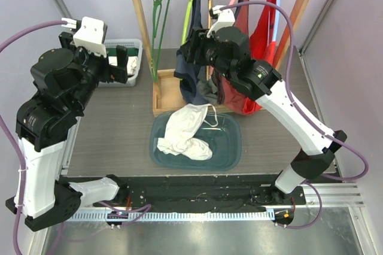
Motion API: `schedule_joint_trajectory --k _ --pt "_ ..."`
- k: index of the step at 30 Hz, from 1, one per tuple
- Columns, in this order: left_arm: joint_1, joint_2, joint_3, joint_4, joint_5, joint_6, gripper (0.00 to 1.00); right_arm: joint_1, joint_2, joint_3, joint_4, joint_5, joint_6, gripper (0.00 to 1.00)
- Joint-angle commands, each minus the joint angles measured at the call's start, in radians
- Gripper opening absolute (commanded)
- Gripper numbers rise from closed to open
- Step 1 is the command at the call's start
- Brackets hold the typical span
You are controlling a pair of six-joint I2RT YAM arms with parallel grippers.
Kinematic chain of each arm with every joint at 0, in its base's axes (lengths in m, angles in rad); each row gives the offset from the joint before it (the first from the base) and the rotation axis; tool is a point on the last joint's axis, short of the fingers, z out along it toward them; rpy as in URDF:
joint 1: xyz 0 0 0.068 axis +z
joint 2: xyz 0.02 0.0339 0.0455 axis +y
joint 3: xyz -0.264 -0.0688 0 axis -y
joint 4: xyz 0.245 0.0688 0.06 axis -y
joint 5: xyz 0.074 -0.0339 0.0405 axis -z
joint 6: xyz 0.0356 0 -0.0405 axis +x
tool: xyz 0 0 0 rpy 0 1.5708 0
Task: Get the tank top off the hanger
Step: Pick up the hanger from the clothesline.
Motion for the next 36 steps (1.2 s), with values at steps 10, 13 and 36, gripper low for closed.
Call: schedule_joint_trajectory --k 10,13,36 --pt "0.004 0.027 0.04 -0.018 0.011 0.024 1.0 -0.013 -0.159 -0.163 -0.04 0.175 0.044 0.67" --pt "0.004 0.03 0.036 -0.019 0.013 0.026 1.0 -0.041 -0.22 -0.218 -0.04 0.19 0.049 0.68" --pt "0.006 0.037 0.022 -0.028 0.034 0.009 1.0 -0.035 -0.099 -0.047 -0.059 0.104 -0.087 0.69"
